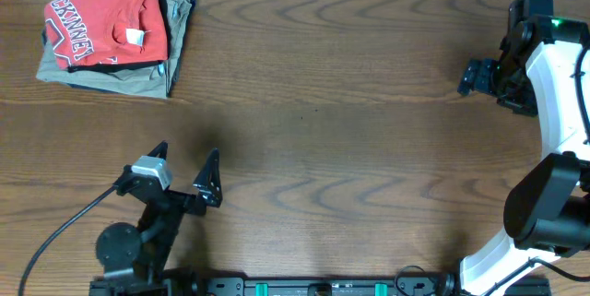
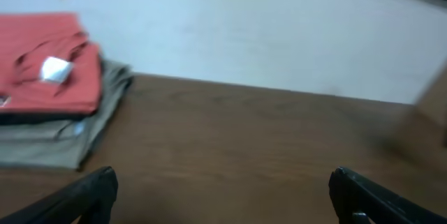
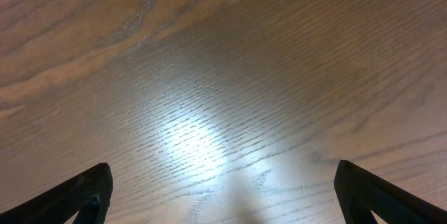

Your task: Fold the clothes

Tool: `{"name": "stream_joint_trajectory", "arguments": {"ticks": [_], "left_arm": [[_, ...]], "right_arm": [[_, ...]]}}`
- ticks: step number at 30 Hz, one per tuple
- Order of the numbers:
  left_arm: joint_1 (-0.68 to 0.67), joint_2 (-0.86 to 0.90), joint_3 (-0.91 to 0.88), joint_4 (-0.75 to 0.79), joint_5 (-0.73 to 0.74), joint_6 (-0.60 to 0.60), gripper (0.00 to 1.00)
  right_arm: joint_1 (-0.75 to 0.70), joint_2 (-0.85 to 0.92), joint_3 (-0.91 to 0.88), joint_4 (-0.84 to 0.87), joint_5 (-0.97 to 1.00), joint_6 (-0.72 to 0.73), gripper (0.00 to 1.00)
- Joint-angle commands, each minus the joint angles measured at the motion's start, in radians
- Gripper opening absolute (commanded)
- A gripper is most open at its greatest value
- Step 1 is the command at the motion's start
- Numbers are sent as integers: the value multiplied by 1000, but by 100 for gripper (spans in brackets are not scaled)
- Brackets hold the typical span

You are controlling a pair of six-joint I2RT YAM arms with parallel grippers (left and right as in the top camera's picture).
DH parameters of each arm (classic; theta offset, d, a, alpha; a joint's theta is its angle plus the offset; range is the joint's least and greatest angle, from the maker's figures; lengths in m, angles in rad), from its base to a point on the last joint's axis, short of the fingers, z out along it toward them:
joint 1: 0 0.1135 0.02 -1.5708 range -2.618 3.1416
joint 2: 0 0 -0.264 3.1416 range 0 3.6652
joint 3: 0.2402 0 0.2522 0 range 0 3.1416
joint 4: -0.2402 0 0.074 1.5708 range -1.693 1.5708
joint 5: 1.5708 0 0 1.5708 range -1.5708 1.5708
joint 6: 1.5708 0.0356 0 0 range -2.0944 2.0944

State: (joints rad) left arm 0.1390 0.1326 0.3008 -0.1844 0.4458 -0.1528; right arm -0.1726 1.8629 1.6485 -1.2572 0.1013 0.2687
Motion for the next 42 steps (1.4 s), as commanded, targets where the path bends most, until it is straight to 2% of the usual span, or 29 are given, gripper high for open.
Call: {"name": "stream_joint_trajectory", "arguments": {"ticks": [1, 9, 13, 20, 29, 42], "left_arm": [[-5, -44, -90, 71, -125, 10, 98], [-7, -131, -291, 413, -145, 11, 98], [-24, -131, -297, 429, -187, 16, 98], [-110, -131, -297, 356, -332, 26, 98], [-120, -130, -297, 119, -331, 25, 98], [-165, -129, -297, 122, -331, 25, 98]], "right_arm": [[-4, -8, 10, 0, -1, -12, 99], [-4, -8, 10, 0, -1, -12, 98], [-4, -8, 10, 0, -1, -12, 99], [-4, -8, 10, 0, -1, -12, 99], [-4, -8, 10, 0, -1, -12, 99], [-4, -8, 10, 0, -1, -12, 99]]}}
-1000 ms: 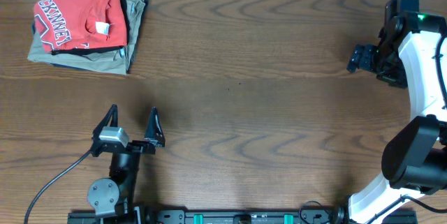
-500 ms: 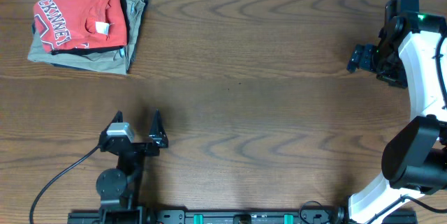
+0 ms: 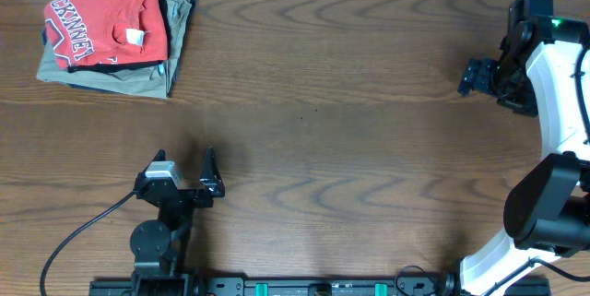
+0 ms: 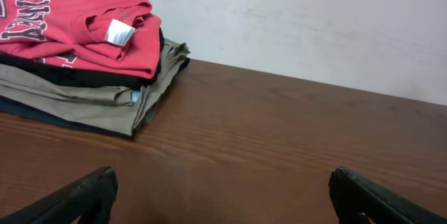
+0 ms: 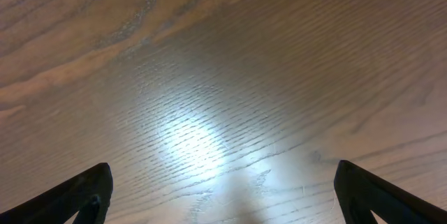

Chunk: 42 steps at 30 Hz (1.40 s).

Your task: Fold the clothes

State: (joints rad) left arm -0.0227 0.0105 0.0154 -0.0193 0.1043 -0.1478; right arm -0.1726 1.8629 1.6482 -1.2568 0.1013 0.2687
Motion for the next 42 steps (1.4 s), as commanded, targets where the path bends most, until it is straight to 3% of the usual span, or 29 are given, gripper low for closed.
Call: {"name": "stream_joint_trajectory", "arguments": {"ticks": [1, 34, 42], "left_arm": [[-3, -6, -11, -43, 10, 20, 98], [-3, -6, -11, -43, 10, 20, 98], [-3, -6, -11, -43, 10, 20, 98]], "right_arm": [[-4, -8, 10, 0, -1, -12, 99], [-1, -10, 7, 0, -1, -12, 99], [10, -147, 7, 0, -1, -12, 99]]}}
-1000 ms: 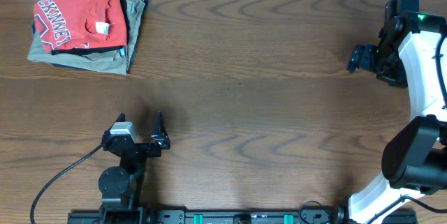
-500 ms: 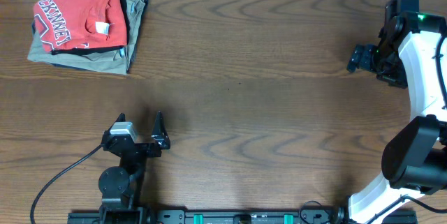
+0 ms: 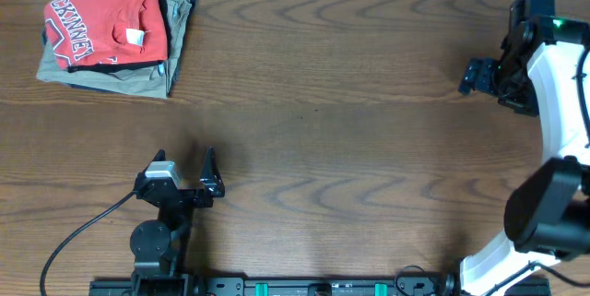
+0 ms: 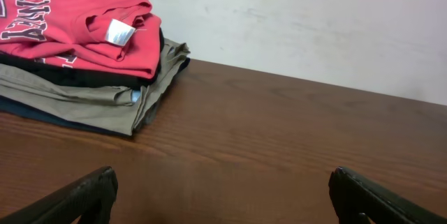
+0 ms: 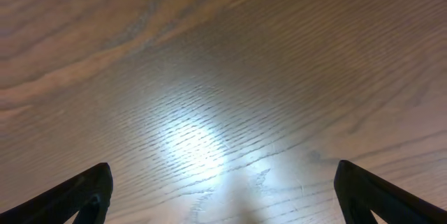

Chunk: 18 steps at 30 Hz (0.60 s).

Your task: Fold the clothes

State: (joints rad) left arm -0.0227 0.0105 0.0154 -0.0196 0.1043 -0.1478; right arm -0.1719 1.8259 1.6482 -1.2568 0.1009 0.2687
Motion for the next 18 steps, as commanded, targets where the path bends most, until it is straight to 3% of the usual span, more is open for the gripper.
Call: {"name": "stream_joint_trajectory", "arguments": {"ticks": [1, 18], "left_arm": [[-3, -6, -11, -43, 10, 20, 98], [-3, -6, -11, -42, 10, 20, 98]], "right_arm": [[13, -132, 7, 0, 0, -12, 99], [208, -640, 0, 55, 29, -13, 99]]}}
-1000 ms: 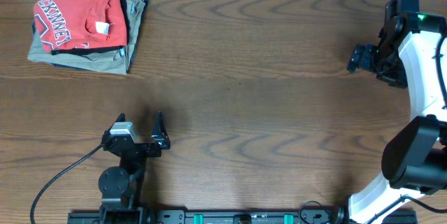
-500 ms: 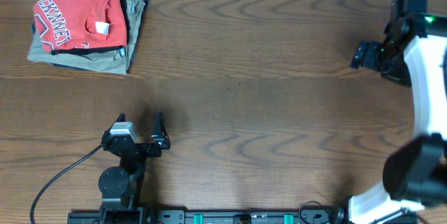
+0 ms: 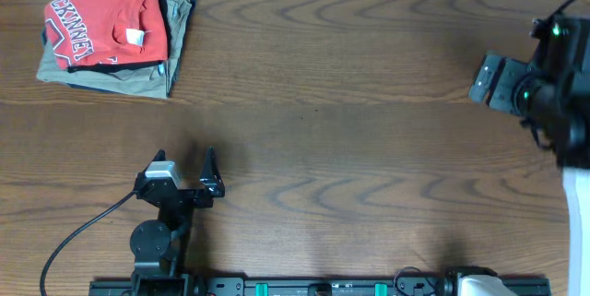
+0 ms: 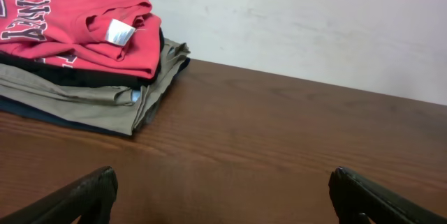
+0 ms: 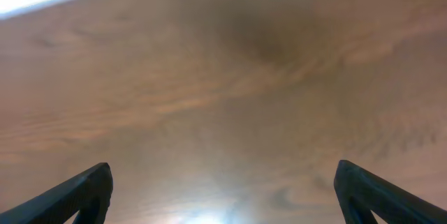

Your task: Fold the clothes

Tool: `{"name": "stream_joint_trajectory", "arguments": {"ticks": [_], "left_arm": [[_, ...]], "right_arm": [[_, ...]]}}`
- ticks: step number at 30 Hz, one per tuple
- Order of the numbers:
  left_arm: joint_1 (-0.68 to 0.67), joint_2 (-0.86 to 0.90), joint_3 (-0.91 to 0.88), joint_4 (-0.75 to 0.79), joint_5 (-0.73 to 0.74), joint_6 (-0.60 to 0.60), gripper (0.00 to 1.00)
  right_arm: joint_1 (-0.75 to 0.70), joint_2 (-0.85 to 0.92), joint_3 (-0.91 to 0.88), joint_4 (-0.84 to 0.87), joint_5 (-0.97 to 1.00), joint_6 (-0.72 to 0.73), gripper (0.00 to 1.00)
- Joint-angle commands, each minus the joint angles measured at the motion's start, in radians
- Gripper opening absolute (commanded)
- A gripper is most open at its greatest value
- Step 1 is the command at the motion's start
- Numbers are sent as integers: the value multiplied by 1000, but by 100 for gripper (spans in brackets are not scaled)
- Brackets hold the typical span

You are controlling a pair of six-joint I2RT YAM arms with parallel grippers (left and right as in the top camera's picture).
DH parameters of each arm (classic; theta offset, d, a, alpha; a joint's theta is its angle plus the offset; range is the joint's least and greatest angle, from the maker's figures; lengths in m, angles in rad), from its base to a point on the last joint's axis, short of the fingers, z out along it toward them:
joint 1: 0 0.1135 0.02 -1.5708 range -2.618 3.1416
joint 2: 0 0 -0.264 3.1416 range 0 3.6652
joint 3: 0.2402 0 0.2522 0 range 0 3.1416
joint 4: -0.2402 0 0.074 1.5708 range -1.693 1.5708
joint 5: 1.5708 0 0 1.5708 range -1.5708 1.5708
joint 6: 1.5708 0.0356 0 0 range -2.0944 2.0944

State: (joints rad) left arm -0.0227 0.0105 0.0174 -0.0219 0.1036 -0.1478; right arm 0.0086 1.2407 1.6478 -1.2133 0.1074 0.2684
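Observation:
A stack of folded clothes (image 3: 111,31) lies at the table's far left corner, a red printed shirt (image 4: 77,25) on top of khaki and dark garments. My left gripper (image 3: 184,178) rests low near the front edge, open and empty, facing the stack from a distance. My right gripper (image 3: 498,79) hovers at the far right of the table, open, with only bare wood (image 5: 223,112) between its fingers.
The brown wooden table (image 3: 350,139) spans the view. A black cable (image 3: 78,231) trails from the left arm toward the front left. A pale wall (image 4: 314,21) rises behind the table's far edge. The right arm's white body (image 3: 576,213) runs along the right edge.
The right arm has shifted: its gripper sits slightly farther right and closer to the overhead camera, and its wrist view now shows the table's far edge. The left arm and clothes are unchanged.
At first my left gripper stood angled near the front left, its wrist view blurred. By the second moment it had settled lower, facing the clothes stack, and stayed there. The right arm held still at the far right until it shifted just now.

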Motion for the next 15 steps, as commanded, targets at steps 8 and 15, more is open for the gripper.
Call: {"name": "stream_joint_trajectory", "arguments": {"ticks": [8, 15], "left_arm": [[-3, -6, -13, -40, 11, 20, 98], [-3, -6, -13, -40, 11, 20, 98]], "right_arm": [[67, -298, -309, 230, -44, 11, 99], [65, -603, -734, 299, -81, 106, 99]]}}
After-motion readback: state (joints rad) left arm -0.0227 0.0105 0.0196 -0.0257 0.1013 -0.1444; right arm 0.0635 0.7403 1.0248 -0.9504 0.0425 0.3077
